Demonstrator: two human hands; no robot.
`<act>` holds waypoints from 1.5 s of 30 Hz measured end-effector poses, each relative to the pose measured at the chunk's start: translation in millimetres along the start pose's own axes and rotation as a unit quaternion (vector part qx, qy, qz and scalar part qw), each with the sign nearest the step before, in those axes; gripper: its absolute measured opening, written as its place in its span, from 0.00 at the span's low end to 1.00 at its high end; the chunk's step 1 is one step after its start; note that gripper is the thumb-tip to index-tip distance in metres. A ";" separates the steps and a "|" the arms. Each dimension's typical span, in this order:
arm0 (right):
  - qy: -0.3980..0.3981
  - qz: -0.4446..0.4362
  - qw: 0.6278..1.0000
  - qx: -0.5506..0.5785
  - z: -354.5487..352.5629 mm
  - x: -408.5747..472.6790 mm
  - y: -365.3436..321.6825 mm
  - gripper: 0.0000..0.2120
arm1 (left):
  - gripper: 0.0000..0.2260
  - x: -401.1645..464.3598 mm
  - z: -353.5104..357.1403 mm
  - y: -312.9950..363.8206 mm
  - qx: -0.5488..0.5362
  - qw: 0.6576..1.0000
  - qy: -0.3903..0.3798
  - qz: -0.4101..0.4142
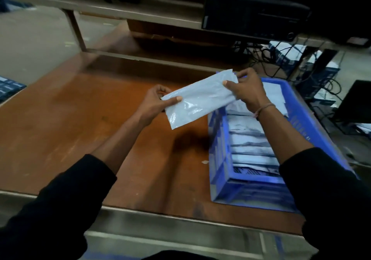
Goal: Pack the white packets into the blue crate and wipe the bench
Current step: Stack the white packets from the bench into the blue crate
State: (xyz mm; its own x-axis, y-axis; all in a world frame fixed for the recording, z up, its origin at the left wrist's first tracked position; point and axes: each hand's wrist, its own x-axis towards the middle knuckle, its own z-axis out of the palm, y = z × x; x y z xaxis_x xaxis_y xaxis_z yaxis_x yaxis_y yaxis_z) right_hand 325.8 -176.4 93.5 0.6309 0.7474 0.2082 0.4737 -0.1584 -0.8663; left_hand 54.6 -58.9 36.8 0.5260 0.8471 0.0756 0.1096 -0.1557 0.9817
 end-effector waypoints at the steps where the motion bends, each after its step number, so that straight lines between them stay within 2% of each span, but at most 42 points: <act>1: 0.015 0.004 1.000 0.003 -18.3 -0.9 8.6 0.24 | 0.22 2.9 13.8 5.2 -0.023 1.000 0.001 -0.001; 4: 0.047 0.002 0.999 -0.002 -68.2 -4.4 37.9 0.23 | 0.23 10.2 58.1 20.9 -0.043 0.999 -0.001 0.018; 7: 0.079 -0.005 0.995 -0.061 -110.7 -7.3 66.0 0.18 | 0.18 19.8 101.5 32.7 -0.017 0.998 0.005 0.063; 10: 0.083 -0.013 0.984 -0.159 -140.5 -12.2 91.3 0.10 | 0.13 29.1 139.2 42.6 0.042 0.993 -0.005 0.112; 12: 0.092 -0.019 0.972 -0.216 -151.8 -15.3 103.3 0.08 | 0.12 34.5 158.6 47.1 0.125 0.981 -0.006 0.149; 16: 0.053 -0.023 0.947 -0.317 -155.6 -17.9 123.3 0.09 | 0.14 43.5 190.2 50.4 0.305 0.935 -0.034 0.177; 18: 0.004 -0.007 0.930 -0.368 -154.0 -19.7 131.6 0.11 | 0.16 42.6 202.7 51.3 0.417 0.891 -0.044 0.175; 20: -0.020 -0.035 0.915 -0.401 -152.9 -22.3 139.4 0.16 | 0.17 38.6 213.3 53.2 0.500 0.842 -0.047 0.198; 24: -0.060 -0.167 0.886 -0.427 -147.0 -29.2 148.2 0.22 | 0.20 27.4 232.4 51.4 0.542 0.802 -0.120 0.220; 27: -0.117 -0.165 0.884 -0.421 -139.1 -33.5 152.3 0.21 | 0.22 20.1 246.1 49.5 0.579 0.779 -0.167 0.175; 33: -0.121 -0.152 0.892 -0.409 -139.0 -34.5 156.6 0.23 | 0.23 17.5 251.4 51.2 0.591 0.773 -0.161 0.166; 37: -0.179 -0.131 0.875 -0.430 -136.7 -37.1 161.0 0.25 | 0.24 17.9 249.8 50.0 0.566 0.789 -0.183 0.154; 42: -0.156 -0.146 0.881 -0.422 -139.7 -35.9 155.1 0.26 | 0.25 17.8 247.4 45.3 0.574 0.788 -0.152 0.163; 45: -0.196 -0.133 0.868 -0.436 -140.7 -36.5 158.2 0.26 | 0.25 16.9 247.6 43.0 0.564 0.795 -0.170 0.148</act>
State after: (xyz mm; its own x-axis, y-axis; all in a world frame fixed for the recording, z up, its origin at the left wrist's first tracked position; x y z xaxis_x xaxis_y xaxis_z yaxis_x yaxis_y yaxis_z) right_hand 464.2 -319.5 12.8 0.2503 0.9677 0.0301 0.9638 -0.2461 -0.1023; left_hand 277.1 -177.1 37.0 0.8458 0.5324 0.0342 0.5240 -0.8411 0.1344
